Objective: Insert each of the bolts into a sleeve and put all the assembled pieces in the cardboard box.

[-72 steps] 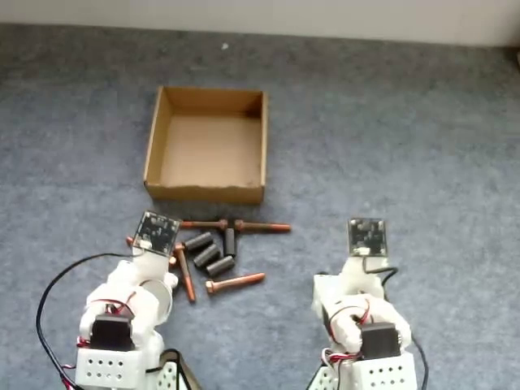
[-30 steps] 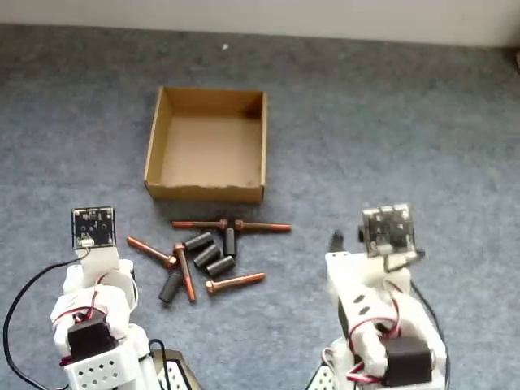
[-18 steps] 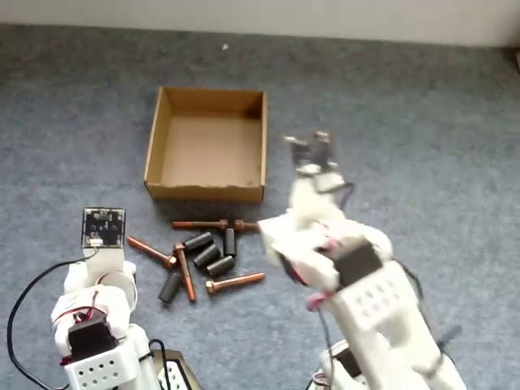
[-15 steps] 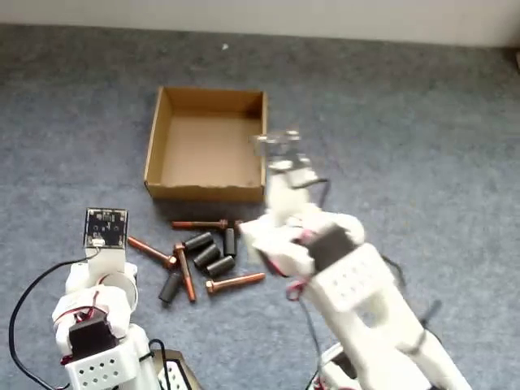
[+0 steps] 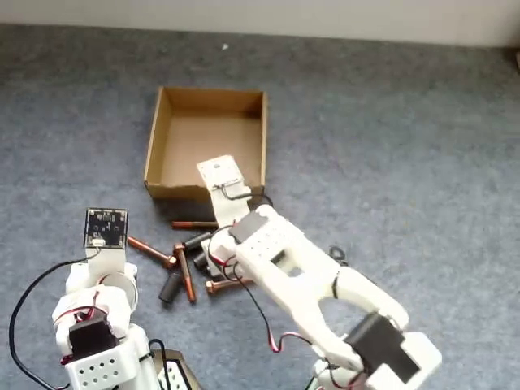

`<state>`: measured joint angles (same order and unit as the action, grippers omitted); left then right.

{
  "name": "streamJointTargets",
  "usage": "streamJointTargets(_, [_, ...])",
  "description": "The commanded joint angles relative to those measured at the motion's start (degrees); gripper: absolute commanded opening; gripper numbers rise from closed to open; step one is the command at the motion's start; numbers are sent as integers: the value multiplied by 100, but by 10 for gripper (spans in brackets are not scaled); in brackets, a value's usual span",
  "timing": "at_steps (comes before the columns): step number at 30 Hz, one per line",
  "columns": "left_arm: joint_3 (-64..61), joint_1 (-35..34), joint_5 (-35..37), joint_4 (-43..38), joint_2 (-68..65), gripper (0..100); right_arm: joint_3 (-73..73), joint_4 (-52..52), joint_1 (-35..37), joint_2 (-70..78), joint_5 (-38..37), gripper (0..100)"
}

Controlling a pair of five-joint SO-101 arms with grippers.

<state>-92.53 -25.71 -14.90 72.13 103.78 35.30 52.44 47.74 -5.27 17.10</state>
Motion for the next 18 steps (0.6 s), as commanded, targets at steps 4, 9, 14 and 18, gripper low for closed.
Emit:
streamJointTargets(4, [22,-75,-44,-70,57,11,-365,-646,-145,330,35,128])
streamJointTargets(9, [22,-84,-44,-70,57,11,-365,-980,-356,576,35,128])
streamJointTargets(14, [-40,-84,-44,-97,57,11,-365,-1226,-418,787,35,128])
streamJointTargets(18, [-40,-84,-44,-97,57,11,-479,-1305,-541,954,35,124])
